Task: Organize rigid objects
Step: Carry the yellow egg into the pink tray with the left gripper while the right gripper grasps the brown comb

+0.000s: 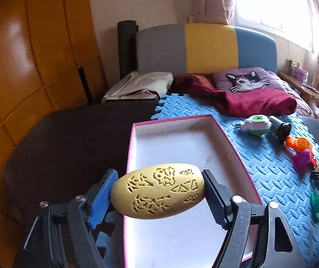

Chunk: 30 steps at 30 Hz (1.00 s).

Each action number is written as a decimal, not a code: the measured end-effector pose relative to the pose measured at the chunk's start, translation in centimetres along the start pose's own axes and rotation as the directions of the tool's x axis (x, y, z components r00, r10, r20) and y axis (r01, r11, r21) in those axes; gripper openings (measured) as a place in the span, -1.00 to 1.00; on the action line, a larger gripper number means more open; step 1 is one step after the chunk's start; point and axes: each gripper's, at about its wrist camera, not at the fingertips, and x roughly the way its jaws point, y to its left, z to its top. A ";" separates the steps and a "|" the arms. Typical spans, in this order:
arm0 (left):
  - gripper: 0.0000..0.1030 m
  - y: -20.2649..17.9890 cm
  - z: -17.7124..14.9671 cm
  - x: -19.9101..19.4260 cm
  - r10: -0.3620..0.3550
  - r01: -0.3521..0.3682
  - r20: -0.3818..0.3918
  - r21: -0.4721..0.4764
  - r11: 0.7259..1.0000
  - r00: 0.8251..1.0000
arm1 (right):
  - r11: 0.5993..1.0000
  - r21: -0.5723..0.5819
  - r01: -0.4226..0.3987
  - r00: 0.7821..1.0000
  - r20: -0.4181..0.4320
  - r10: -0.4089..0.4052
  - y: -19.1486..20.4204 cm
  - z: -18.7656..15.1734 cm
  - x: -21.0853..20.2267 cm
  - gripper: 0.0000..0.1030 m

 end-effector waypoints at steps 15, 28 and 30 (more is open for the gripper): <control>-0.27 1.3 -0.1 1.8 0.007 -0.007 0.001 0.003 1.000 1.000 | 1.000 -0.024 0.020 0.999 0.037 -0.019 0.3 -0.3 -0.1 -0.05; -0.40 5.0 -1.1 2.7 0.000 -0.005 -0.050 -0.099 0.995 0.999 | 0.999 -0.038 0.020 0.999 0.039 -0.019 0.4 -0.3 -0.1 -0.06; -0.40 6.0 -1.8 2.3 0.007 -0.014 -0.061 -0.115 0.993 0.998 | 0.999 -0.041 0.022 0.999 0.042 -0.020 0.3 -0.3 -0.1 -0.06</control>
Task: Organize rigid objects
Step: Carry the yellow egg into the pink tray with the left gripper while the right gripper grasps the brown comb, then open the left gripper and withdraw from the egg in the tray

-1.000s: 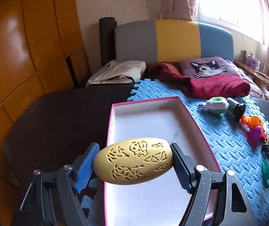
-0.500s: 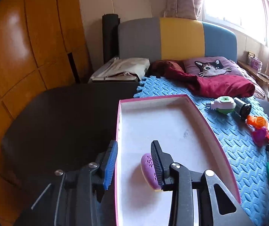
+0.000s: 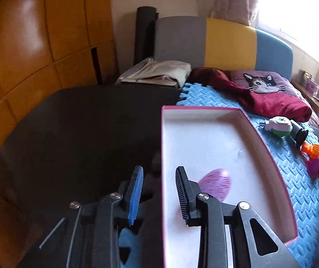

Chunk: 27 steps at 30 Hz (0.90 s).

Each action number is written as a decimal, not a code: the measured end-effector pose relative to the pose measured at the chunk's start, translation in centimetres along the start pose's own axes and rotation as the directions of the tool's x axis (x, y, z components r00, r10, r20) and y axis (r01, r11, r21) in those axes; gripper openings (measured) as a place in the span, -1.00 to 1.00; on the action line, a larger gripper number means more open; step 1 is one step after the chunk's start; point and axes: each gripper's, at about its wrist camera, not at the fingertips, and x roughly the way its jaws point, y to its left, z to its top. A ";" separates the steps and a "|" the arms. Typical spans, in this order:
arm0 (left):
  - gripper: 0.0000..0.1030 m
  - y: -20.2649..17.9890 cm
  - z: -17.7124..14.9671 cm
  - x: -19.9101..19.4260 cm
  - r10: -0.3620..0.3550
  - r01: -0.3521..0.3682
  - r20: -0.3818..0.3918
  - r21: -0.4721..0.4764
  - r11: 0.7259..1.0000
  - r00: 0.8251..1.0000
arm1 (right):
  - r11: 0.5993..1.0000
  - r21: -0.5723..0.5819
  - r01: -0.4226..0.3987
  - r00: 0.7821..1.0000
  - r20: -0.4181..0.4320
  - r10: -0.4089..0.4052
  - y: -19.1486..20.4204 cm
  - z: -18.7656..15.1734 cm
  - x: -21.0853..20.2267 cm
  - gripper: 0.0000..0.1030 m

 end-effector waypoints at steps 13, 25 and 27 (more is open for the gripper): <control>-0.40 -3.8 -2.4 -0.2 -0.146 0.155 -0.118 0.071 0.985 0.982 | 1.000 -0.008 0.007 1.000 0.009 -0.007 0.2 -0.2 -0.2 -0.08; -0.40 -6.9 -0.7 5.6 -0.104 0.129 -0.240 0.091 0.987 0.965 | 1.000 -0.018 0.014 1.000 0.013 -0.014 0.2 -0.2 -0.3 -0.08; -0.40 -6.6 -0.1 5.9 -0.084 0.105 -0.217 0.084 0.991 0.973 | 1.000 -0.020 0.014 1.000 0.014 -0.014 0.2 -0.2 -0.3 -0.08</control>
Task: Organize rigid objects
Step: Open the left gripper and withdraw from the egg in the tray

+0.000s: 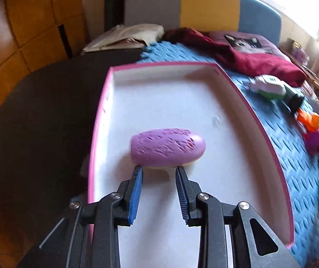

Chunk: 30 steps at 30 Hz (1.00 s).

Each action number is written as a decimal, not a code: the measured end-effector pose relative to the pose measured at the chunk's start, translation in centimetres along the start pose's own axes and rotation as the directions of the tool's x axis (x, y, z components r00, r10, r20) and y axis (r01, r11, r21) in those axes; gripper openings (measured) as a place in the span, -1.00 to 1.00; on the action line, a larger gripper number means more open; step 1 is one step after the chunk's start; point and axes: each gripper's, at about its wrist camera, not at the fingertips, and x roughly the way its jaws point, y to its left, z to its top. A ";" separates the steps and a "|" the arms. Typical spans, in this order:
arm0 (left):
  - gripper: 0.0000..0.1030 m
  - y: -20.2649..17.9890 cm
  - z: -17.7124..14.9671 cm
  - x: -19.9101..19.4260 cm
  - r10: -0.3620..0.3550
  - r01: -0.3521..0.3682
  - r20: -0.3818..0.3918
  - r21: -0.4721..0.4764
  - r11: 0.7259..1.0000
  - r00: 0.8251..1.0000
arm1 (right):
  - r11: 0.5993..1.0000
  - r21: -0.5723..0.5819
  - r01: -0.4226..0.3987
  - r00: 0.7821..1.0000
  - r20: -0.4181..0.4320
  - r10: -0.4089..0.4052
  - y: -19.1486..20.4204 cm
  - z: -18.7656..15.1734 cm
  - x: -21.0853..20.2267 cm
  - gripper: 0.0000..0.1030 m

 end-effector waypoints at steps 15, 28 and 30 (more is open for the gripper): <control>-0.10 0.3 -1.5 -6.9 0.019 -0.020 0.194 0.005 1.000 0.981 | 0.997 -0.019 -0.075 0.993 0.086 0.076 0.7 0.4 -1.6 -0.08; 0.11 1.9 -3.4 -9.7 0.042 -0.035 0.224 -0.038 0.999 0.974 | 0.975 -0.127 -0.184 0.944 0.253 0.212 3.3 0.5 -5.0 -0.08; 0.12 2.5 -3.7 -9.7 0.048 -0.037 0.220 -0.054 0.998 0.974 | 0.969 -0.132 -0.210 0.935 0.262 0.239 3.5 0.5 -5.4 -0.09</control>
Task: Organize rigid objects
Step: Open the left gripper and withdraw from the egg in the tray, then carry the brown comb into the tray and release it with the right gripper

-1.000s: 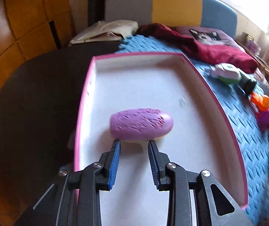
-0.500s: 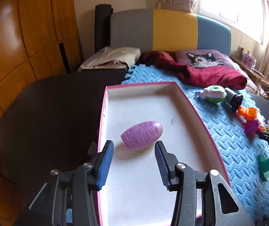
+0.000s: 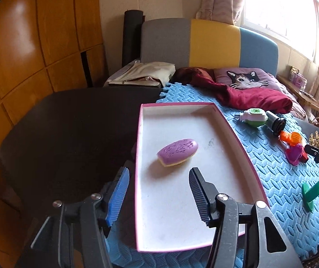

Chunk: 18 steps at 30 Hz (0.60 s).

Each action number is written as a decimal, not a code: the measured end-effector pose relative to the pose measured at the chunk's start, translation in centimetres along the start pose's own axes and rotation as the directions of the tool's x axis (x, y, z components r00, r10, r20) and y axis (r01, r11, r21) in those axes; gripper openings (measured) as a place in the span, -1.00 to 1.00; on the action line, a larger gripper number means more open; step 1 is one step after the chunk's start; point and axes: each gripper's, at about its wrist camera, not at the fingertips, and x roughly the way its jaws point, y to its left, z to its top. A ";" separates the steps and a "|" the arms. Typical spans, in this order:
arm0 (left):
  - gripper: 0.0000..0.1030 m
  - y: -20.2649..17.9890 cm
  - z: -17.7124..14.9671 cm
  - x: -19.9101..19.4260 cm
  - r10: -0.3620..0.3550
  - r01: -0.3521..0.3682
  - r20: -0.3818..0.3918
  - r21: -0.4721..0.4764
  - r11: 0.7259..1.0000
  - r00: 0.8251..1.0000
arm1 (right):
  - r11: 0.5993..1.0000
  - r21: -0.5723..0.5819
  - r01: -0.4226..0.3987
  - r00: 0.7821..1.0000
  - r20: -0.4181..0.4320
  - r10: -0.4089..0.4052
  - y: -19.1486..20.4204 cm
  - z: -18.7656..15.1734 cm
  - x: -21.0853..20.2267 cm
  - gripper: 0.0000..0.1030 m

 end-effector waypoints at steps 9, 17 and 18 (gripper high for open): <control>0.16 3.8 -0.6 0.3 0.054 -0.055 -0.012 -0.084 0.995 0.998 | 0.991 -0.058 -0.122 0.993 -0.004 0.122 5.9 0.7 -1.5 -0.09; 0.16 6.4 -1.2 0.5 0.083 -0.086 -0.025 -0.134 0.987 0.996 | 0.932 -0.156 -0.327 0.944 -0.106 0.313 16.3 0.8 0.1 -0.08; 0.16 6.7 -1.2 0.5 0.087 -0.089 -0.024 -0.141 0.986 0.996 | 0.924 -0.166 -0.344 0.937 -0.125 0.327 17.4 0.5 0.4 -0.08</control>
